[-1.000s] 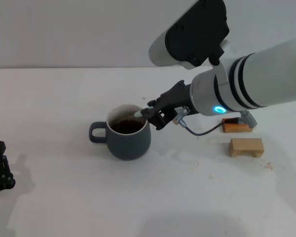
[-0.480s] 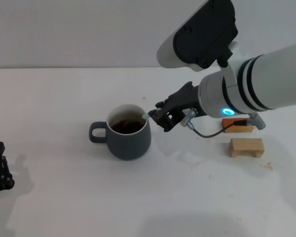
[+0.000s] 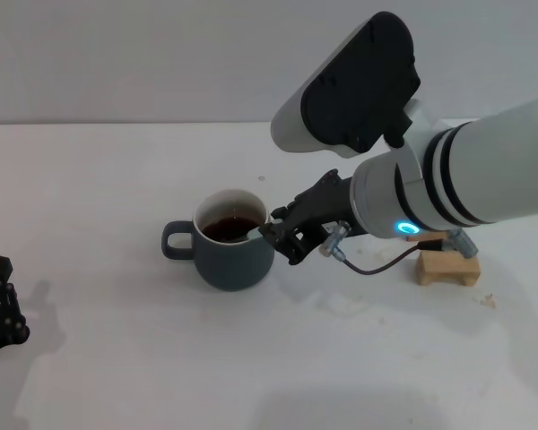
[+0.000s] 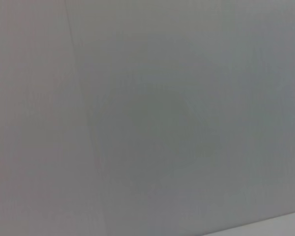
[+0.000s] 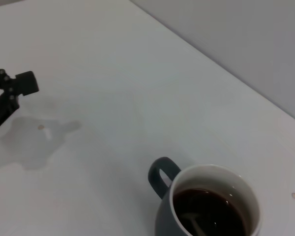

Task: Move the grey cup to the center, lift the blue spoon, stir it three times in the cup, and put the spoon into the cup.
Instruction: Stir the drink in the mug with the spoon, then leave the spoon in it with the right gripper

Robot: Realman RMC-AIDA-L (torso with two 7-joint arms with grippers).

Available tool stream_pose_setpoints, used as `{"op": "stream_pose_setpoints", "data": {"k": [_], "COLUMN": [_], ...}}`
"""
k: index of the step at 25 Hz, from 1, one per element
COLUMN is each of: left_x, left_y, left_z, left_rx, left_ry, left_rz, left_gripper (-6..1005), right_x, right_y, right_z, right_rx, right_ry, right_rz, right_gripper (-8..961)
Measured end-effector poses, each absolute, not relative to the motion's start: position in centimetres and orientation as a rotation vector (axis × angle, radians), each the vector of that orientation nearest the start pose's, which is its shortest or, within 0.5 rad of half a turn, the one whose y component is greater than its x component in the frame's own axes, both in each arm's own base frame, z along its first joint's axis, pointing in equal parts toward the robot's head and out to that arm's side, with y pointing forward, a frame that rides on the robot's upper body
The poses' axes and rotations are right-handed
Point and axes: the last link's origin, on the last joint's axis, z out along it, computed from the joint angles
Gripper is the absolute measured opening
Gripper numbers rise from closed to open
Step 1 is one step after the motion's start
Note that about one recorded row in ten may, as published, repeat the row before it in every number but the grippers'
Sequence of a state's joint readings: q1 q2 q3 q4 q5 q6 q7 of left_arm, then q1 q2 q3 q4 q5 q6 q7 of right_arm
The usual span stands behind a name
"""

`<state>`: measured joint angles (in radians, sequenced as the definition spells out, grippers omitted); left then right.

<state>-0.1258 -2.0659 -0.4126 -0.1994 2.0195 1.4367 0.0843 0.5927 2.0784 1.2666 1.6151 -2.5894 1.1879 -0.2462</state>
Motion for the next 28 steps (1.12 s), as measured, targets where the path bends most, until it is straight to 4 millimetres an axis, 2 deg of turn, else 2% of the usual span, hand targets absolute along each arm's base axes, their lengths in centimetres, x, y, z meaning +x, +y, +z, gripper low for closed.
{"op": "stream_pose_setpoints", "data": {"k": [17,28], "left_x": [-36.8,-36.8], "left_y": [20.4,20.4], "left_z": [-2.0,-2.0], "left_rx": [-1.603,-1.601], "left_ry": [-0.393,-0.395], "left_rz": [-0.538,-0.537], "left_gripper": [-1,-2], "right_x": [6.3,7.3], "right_y": [33.8,35.2], "right_z": [-7.0,-6.4], "right_rx": [-2.614,-2.539], "right_ry": [0.467,0.431], "right_rz": [-0.119,-0.157], "right_gripper": [190,193]}}
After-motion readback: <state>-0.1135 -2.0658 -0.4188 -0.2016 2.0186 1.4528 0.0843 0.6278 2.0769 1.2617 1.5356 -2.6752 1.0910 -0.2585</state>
